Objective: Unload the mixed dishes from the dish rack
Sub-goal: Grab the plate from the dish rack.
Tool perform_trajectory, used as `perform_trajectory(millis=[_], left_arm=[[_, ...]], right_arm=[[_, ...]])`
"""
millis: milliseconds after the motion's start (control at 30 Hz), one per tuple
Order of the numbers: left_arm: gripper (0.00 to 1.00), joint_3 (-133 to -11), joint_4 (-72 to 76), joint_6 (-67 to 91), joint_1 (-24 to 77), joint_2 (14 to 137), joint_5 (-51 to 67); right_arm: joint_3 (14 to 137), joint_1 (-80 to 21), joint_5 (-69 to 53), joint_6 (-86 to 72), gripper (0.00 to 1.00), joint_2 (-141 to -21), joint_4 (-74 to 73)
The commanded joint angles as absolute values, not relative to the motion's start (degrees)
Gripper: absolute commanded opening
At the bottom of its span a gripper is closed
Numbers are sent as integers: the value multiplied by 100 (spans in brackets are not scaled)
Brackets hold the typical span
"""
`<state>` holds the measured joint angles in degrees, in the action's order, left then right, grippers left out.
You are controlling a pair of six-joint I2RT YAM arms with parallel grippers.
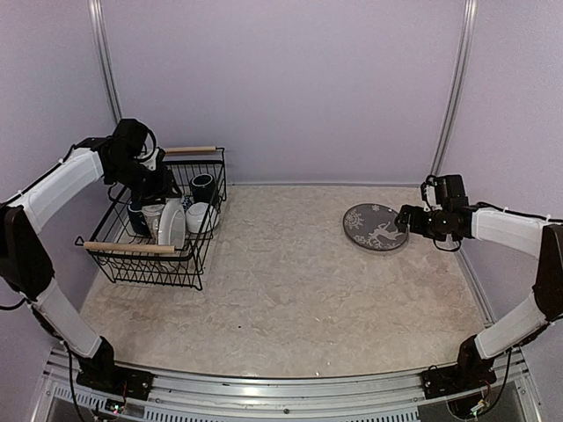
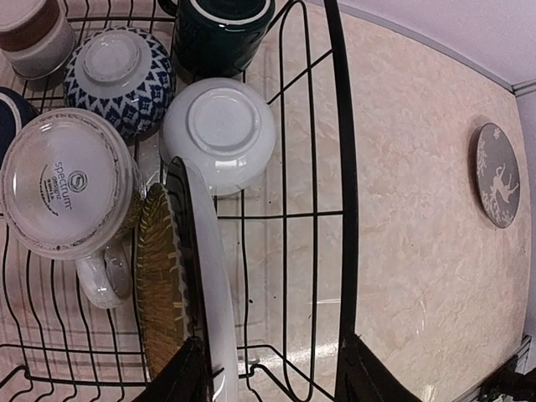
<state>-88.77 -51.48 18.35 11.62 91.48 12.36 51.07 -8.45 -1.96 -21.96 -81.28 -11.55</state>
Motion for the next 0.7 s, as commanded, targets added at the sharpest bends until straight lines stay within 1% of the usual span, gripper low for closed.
perform_trajectory(millis=[0, 133, 233, 333, 400, 600, 667], left_arm=[[51, -8945, -5377, 1782, 1140, 9366, 1166], [47, -8931, -5382, 1784, 1175, 9410, 1132], [41, -8960, -5421, 1784, 1203, 9493, 1133], [33, -8987, -5457, 1792, 1204, 9576, 1104], [30, -8989, -5463, 1796, 1204, 9609, 1078], [28, -9054, -5551, 1811, 1191, 9773, 1040], [26, -9069, -5576, 1811, 1194, 9831, 1035]], right_arm=[[5248, -1000, -106, -2259, 100, -8259, -1105], [5232, -1038, -79, -2233, 100, -8298, -1116], [5214, -1057, -58, -2230, 100, -8283, -1093], [5199, -1084, -44, -2235, 100, -8273, -1090], [5192, -1096, -44, -2240, 100, -8262, -1081], [5194, -1134, -44, -2250, 100, -8254, -1072], [5194, -1134, -44, -2250, 100, -8244, -1072]])
